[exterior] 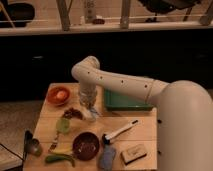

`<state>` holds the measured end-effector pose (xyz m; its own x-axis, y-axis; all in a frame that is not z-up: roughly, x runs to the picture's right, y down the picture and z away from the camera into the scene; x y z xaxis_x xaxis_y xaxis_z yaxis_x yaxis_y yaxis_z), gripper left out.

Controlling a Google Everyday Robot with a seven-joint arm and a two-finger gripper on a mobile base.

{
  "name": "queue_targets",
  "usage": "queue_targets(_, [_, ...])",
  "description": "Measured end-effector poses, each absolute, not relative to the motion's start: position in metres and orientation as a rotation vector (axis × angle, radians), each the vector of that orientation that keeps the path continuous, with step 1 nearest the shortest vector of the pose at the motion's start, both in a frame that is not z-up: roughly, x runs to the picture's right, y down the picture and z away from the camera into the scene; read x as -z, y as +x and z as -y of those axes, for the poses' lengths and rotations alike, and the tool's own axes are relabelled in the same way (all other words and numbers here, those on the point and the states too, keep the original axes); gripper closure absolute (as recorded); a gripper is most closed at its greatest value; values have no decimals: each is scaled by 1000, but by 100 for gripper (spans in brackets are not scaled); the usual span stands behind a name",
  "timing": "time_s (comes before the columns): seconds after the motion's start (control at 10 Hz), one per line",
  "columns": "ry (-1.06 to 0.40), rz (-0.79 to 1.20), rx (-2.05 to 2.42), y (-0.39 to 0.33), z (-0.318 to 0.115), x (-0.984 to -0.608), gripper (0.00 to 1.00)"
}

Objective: Place towel in paper cup

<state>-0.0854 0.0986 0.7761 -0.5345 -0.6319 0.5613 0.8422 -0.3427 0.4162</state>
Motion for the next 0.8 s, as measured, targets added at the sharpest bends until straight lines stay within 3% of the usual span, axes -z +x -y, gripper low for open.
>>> queue_targets(0.8, [-366,870,1996,-85,-91,-781,20])
